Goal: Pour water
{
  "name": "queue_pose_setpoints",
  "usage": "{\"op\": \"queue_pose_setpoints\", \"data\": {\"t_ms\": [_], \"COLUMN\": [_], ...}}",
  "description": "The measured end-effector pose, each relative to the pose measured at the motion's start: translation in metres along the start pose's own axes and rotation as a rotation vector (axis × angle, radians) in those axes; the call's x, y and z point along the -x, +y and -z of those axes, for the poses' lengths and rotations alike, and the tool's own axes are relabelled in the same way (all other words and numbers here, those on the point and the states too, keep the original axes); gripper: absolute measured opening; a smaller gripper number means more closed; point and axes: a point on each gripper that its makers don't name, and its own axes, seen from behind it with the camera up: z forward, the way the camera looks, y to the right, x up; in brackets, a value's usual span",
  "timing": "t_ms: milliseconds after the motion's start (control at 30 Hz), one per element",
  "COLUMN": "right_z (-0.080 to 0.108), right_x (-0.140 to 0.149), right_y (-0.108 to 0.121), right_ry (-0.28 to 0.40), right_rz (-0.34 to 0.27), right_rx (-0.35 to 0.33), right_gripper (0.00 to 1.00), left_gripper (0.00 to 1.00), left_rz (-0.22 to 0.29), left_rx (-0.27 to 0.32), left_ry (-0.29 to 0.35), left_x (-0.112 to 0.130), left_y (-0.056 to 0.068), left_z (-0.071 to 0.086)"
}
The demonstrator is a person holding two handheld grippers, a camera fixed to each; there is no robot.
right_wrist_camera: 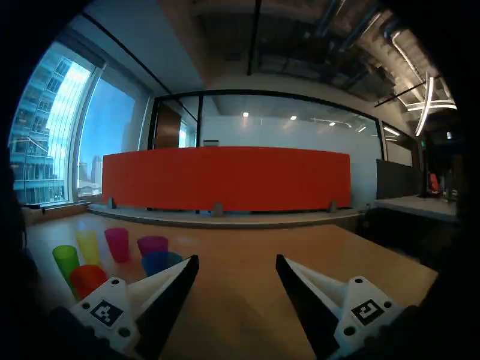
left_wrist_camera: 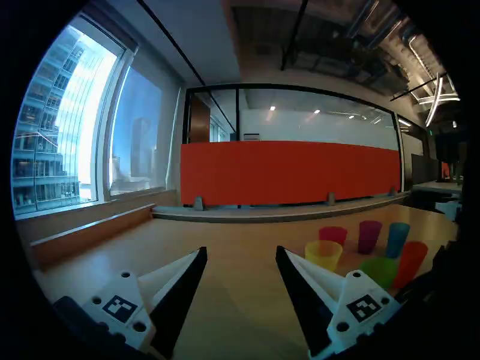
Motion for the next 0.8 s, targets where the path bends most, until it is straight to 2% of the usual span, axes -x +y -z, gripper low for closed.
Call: {"op": "queue_pose_setpoints", "data": {"t_ms": [267, 567, 800], "right_z": [0.0, 0.0, -0.005], "right_x": [-0.035, -0.085, -0.123], "right_y": [0.004, 0.006, 0.005], "right_ry": [0.003, -0.026, -0.037], "right_rz": [0.01, -0.003, -0.027], "right_rx": [-0.006, -0.038, -0.069], "right_gripper": [0.99, 0.99, 0.99], "left_gripper": [0.84, 0.84, 0.84], "left_rz": [0.013, 0.026, -0.009], "left_rx": [0.037, 0.09, 0.114], "left_ry": [-0.018, -0.043, -0.05], "left_x": [-0.032, -0.076, -0.111], "left_y": [0.009, 0.02, 0.024], "left_z": [0.0, -0.009, -0.016]}}
